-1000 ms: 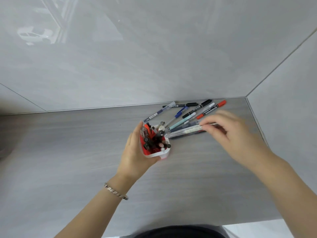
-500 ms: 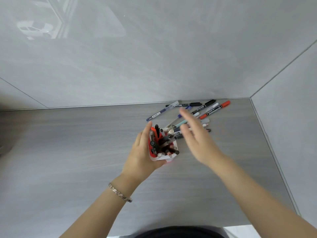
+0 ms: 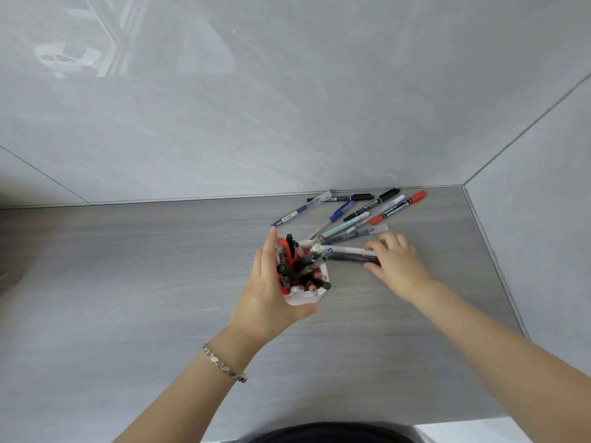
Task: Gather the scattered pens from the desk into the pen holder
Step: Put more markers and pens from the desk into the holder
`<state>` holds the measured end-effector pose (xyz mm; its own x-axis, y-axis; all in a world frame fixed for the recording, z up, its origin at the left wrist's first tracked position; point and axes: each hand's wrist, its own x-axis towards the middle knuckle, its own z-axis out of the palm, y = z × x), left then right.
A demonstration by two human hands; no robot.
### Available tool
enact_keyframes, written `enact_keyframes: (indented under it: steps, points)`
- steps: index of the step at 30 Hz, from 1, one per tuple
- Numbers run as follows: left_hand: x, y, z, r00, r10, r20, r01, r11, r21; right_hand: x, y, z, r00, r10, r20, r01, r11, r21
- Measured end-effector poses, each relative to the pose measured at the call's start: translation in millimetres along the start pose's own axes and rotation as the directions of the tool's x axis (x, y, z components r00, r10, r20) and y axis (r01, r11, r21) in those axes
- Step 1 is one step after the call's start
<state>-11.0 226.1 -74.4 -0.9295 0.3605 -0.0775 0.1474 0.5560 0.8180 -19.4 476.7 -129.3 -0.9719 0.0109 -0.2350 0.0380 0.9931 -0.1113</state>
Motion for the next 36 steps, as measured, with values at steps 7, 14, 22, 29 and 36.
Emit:
enact_keyframes:
  steps: [7, 14, 22, 29, 36]
  points:
    - [15.5, 15.8, 3.4, 0.966, 0.235, -0.108, -0.189, 0.926, 0.327, -43.6, -6.4, 18.9, 1.000, -0.024, -0.013, 0.022, 0.993, -0.114]
    - [28.2, 13.9, -0.1, 0.956, 0.275, -0.105, -0.234, 0.927, 0.293, -77.8, -7.0, -6.3, 0.971, 0.121, 0.206, -0.193, 0.906, 0.376]
    - [21.6, 7.9, -5.6, 0.990, 0.128, -0.066, -0.128, 0.992, 0.004, -89.6, -37.5, -102.0, 0.995, 0.096, 0.041, -0.098, 0.725, 0.682]
    - [10.4, 5.0, -12.9, 0.995, 0.101, 0.010, -0.100, 0.992, -0.074, -47.5, -82.4, -126.3, 0.980, -0.094, 0.174, 0.006, 0.895, 0.446]
    - [2.6, -2.2, -13.2, 0.993, -0.119, -0.004, 0.117, 0.985, -0.129, -27.9, -106.7, -114.1, 0.969, 0.091, -0.231, 0.069, 0.796, 0.601]
